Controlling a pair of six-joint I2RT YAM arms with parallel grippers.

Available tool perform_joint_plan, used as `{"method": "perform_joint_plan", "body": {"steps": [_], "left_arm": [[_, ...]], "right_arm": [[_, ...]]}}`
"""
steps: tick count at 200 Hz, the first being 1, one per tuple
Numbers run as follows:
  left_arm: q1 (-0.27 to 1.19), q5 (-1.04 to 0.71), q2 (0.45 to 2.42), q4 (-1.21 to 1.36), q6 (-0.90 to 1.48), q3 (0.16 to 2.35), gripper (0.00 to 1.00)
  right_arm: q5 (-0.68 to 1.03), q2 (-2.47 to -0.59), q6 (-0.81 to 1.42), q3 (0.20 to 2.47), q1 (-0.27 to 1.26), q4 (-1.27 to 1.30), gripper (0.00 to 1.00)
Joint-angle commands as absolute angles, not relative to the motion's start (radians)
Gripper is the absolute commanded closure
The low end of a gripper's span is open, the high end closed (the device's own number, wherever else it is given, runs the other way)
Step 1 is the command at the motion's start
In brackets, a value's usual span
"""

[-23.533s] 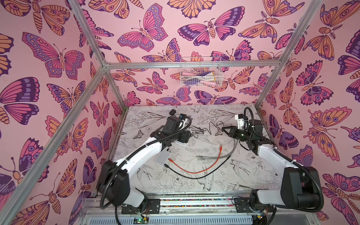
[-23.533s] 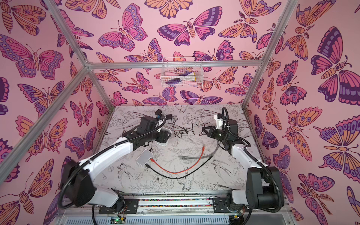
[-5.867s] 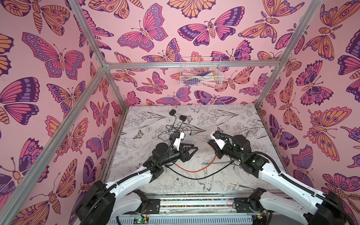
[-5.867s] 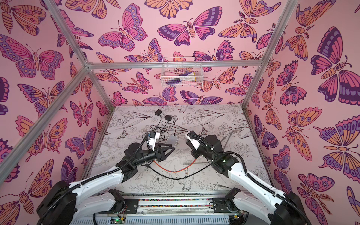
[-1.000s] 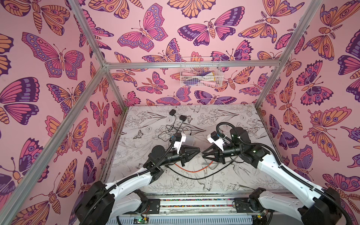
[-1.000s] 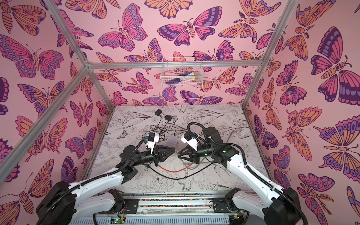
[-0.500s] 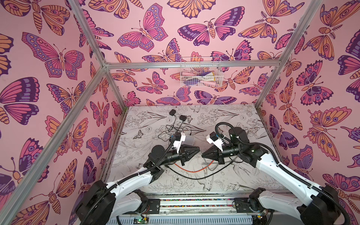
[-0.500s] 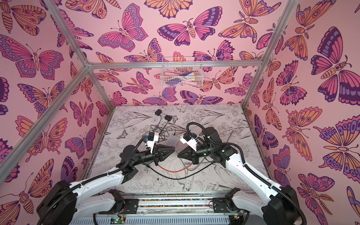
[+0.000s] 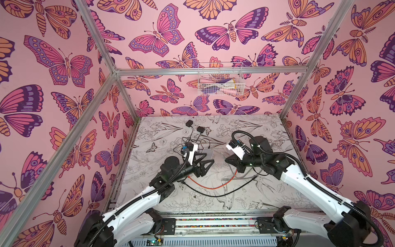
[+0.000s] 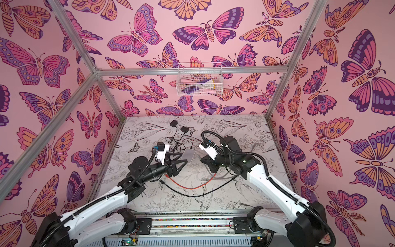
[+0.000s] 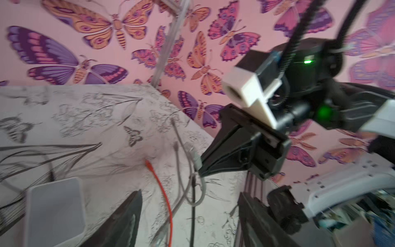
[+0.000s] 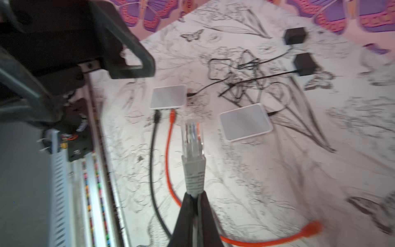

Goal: Insert the plug into the switch port
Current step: 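Push the grey plug into the switch port with the right gripper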

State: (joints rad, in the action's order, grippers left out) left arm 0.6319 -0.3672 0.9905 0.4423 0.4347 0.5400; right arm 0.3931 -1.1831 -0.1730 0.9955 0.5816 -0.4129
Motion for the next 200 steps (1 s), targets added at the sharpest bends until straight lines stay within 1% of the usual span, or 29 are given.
{"method": "perform_joint_plan", "body": {"steps": [1,20,36,60,77,80,94,118,151,200], "left_arm": [[0.560,-0.223,1.053,0.172,0.404,0.607,0.29],[0.511,-0.248,1.140,0.166,0.420,0.640,0.31],[0.485,-0.264,1.214,0.158,0.419,0.679,0.35],[0.462,-0.283,1.346,0.159,0.409,0.740,0.37],[0.454,-0.296,1.423,0.158,0.401,0.786,0.38],[0.451,-0.300,1.440,0.158,0.400,0.794,0.38],[0.447,-0.313,1.501,0.148,0.397,0.835,0.39],[0.445,-0.318,1.585,0.129,0.390,0.892,0.40],[0.442,-0.319,1.679,0.107,0.377,0.948,0.41],[0.439,-0.313,1.797,0.065,0.364,1.027,0.45]], "right_arm": [[0.038,-1.253,-0.270,1.096,0.606,-0.535,1.00],[-0.106,-1.332,-0.336,1.169,0.630,-0.569,1.00],[-0.186,-1.412,-0.397,1.241,0.642,-0.591,1.00],[-0.310,-1.527,-0.473,1.325,0.650,-0.620,1.00],[-0.412,-1.565,-0.548,1.295,0.647,-0.548,1.00],[-0.419,-1.594,-0.567,1.281,0.646,-0.526,1.00],[-0.353,-1.612,-0.637,1.235,0.633,-0.504,1.00],[-0.263,-1.633,-0.617,1.225,0.608,-0.503,1.00],[-0.231,-1.743,-0.612,1.312,0.606,-0.614,1.00],[-0.169,-1.825,-0.627,1.342,0.614,-0.613,1.00]]}}
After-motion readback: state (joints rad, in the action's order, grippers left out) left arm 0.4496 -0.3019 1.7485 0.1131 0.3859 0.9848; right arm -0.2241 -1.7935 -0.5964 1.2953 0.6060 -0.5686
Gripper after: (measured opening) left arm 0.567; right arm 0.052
